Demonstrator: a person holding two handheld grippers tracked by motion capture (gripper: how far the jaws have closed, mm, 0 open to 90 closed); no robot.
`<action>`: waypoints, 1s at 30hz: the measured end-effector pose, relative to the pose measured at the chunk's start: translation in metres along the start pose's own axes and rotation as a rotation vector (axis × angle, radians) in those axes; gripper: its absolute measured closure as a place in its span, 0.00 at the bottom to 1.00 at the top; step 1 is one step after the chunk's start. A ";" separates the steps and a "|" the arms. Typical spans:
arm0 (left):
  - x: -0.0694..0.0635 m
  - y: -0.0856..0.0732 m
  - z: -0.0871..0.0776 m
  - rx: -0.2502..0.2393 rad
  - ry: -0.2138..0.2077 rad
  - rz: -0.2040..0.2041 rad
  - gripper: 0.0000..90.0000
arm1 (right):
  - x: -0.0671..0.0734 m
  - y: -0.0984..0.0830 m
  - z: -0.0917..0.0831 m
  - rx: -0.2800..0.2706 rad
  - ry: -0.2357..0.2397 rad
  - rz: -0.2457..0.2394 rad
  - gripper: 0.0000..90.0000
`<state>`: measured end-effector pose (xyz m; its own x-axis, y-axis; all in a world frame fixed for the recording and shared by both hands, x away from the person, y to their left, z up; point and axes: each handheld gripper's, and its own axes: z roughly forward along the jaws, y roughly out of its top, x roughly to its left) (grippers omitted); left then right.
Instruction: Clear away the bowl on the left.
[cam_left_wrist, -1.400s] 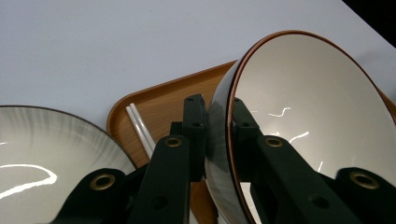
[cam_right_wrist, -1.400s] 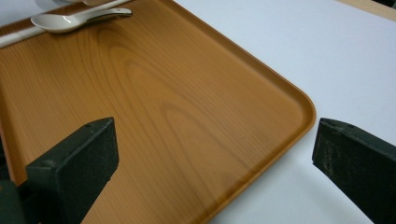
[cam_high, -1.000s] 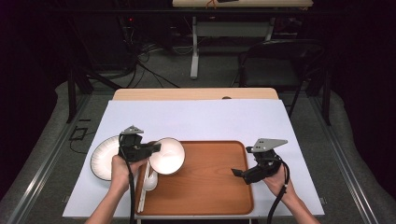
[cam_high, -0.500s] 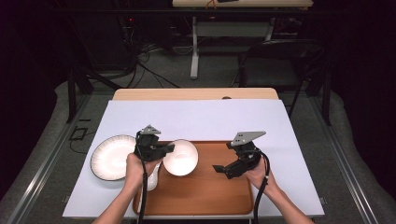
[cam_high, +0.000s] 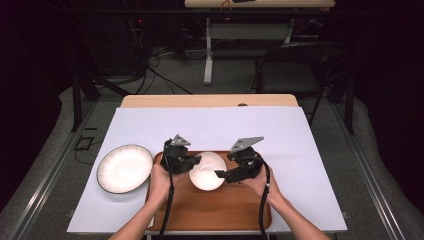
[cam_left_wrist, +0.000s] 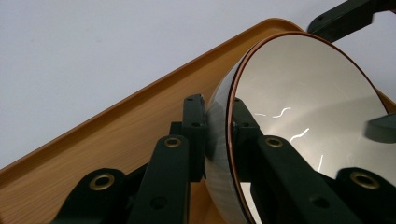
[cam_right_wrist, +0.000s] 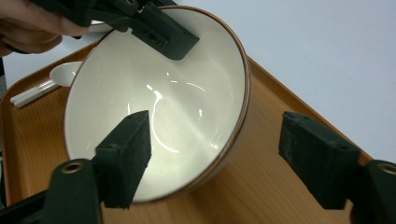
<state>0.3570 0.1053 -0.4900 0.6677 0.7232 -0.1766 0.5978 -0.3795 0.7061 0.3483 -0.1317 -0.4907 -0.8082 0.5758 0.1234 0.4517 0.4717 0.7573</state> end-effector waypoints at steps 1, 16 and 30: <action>-0.002 0.000 0.001 -0.002 -0.002 0.000 0.90 | 0.000 0.000 0.001 0.007 -0.003 0.004 0.32; -0.018 -0.001 0.002 -0.028 0.003 0.042 0.89 | -0.004 -0.003 0.011 0.081 -0.078 0.061 0.83; -0.026 -0.003 0.006 -0.037 -0.036 0.079 0.80 | -0.002 -0.001 0.005 0.082 -0.194 0.007 0.92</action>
<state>0.3407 0.0846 -0.4913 0.7276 0.6708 -0.1435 0.5267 -0.4123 0.7434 0.3519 -0.1300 -0.4947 -0.7206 0.6933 -0.0032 0.4929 0.5155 0.7010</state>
